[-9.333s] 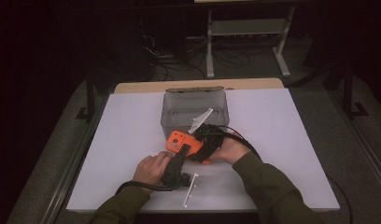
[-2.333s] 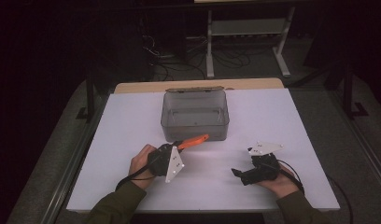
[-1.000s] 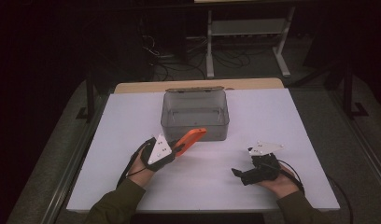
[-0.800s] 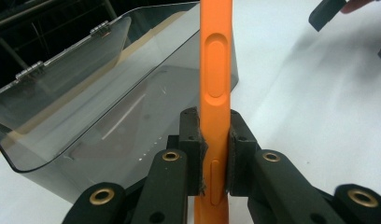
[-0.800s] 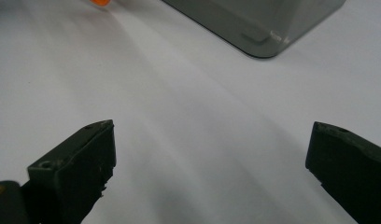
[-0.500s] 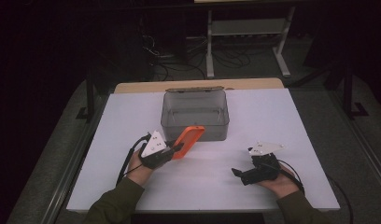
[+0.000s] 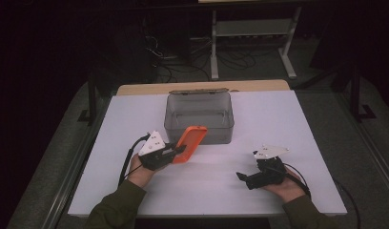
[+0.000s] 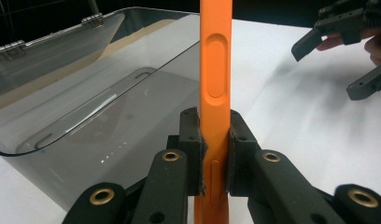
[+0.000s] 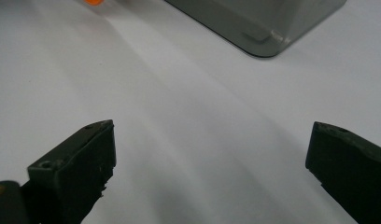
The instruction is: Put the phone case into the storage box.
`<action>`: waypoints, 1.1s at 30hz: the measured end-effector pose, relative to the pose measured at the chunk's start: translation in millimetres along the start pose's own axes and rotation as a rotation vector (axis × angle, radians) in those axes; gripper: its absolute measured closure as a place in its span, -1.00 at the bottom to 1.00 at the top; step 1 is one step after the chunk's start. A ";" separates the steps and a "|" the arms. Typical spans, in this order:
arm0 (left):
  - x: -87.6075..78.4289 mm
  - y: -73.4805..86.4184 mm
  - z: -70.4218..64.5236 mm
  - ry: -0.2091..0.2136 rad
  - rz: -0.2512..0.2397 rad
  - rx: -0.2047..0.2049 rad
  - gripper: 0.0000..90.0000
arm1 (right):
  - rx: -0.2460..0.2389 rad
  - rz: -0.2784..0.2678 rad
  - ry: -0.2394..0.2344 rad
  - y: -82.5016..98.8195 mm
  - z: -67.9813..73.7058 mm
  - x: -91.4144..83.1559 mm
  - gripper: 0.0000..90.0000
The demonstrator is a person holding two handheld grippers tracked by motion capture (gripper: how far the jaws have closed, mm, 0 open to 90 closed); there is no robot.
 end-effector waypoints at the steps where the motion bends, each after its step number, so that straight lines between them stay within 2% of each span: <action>1: -0.6 -0.3 0.9 0.002 0.001 -0.003 0.78 | 0.001 0.000 0.000 0.0 0.0 -0.1 -0.97; 19: -9.4 -16.7 16.2 0.057 -0.007 -0.044 0.78 | -0.006 -0.006 -0.002 -0.7 1.0 0.3 -0.97; 33: -10.5 -36.8 24.2 0.085 -0.012 -0.044 0.78 | -0.001 -0.008 -0.002 -0.8 1.4 -0.3 -0.97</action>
Point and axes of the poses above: each handheld gripper's, and its own axes: x roughly forward along the jaws, y roughly out of its underside, z roughly to its left, the point moved 3 cm from there along x, roughly forward along the jaws, and after that the axes turned 3 degrees about x, right-handed, at the moved point
